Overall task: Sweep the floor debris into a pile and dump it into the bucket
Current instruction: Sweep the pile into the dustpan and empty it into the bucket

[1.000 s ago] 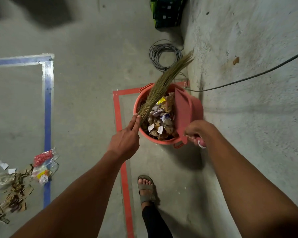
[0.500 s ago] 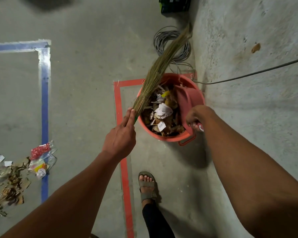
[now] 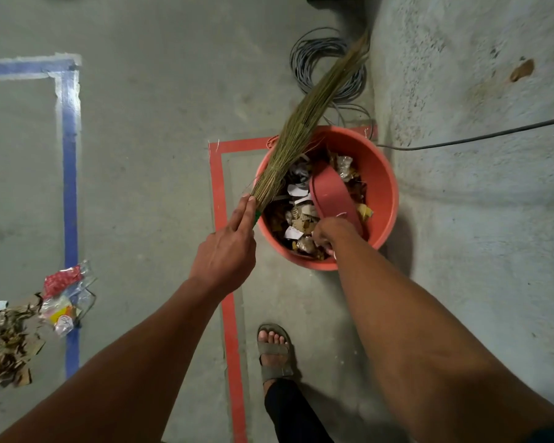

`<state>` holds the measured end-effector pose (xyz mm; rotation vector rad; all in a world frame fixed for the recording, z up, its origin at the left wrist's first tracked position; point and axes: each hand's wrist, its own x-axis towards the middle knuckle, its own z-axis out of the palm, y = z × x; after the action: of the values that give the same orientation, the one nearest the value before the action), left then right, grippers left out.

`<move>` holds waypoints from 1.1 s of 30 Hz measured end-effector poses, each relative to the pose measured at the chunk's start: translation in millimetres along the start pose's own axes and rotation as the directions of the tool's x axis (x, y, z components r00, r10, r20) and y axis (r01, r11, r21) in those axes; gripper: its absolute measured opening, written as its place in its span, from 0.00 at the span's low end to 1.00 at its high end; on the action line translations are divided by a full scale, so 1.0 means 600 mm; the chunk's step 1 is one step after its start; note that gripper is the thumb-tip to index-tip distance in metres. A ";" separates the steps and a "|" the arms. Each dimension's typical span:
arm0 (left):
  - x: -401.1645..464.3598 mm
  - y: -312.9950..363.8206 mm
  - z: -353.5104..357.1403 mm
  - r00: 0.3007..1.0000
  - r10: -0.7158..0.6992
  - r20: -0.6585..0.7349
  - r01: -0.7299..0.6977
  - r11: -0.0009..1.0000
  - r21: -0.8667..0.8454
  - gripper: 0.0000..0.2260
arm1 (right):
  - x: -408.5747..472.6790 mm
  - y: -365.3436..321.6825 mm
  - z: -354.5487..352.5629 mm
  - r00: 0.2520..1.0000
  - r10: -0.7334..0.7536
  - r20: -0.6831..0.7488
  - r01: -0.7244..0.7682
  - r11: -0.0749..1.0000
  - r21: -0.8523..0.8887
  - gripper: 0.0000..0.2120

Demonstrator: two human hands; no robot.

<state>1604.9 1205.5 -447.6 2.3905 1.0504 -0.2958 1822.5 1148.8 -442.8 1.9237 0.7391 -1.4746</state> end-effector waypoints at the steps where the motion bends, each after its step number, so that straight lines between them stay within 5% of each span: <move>1: -0.003 0.001 -0.005 1.000 -0.003 0.006 0.003 1.000 0.000 0.29 | -0.004 0.008 -0.001 1.000 -0.009 -0.015 0.009 1.000 0.017 0.08; 3: -0.010 0.004 -0.018 1.000 0.002 0.013 -0.002 1.000 -0.001 0.29 | -0.024 0.041 -0.010 0.998 0.032 -0.062 -0.030 0.998 0.047 0.15; 6: -0.019 0.010 -0.037 1.000 -0.005 0.021 0.005 1.000 -0.001 0.29 | -0.066 0.102 -0.020 0.995 0.065 -0.071 -0.056 0.991 0.118 0.12; 12: -0.016 0.030 -0.069 1.000 0.000 0.009 0.000 1.000 -0.005 0.29 | -0.132 0.212 -0.019 0.996 0.067 -0.053 -0.030 0.855 0.519 0.09; 16: -0.003 0.038 -0.073 1.000 0.015 0.002 -0.015 1.000 -0.008 0.29 | -0.132 0.232 -0.021 0.999 0.040 -0.016 -0.009 0.555 0.831 0.14; 22: 0.006 0.046 -0.055 0.999 0.035 0.003 -0.035 0.999 0.005 0.29 | -0.027 0.184 -0.003 0.935 -0.237 0.263 -0.199 0.262 0.944 0.19; 33: 0.003 0.008 -0.015 0.996 -0.084 -0.023 0.083 0.996 -0.039 0.28 | 0.102 0.083 0.013 0.935 -0.212 0.285 -0.231 0.248 0.941 0.17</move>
<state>1610.0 1208.8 -438.8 2.3254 1.1591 -0.2739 1868.1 1114.1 -497.5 2.2532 -0.6491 -2.5503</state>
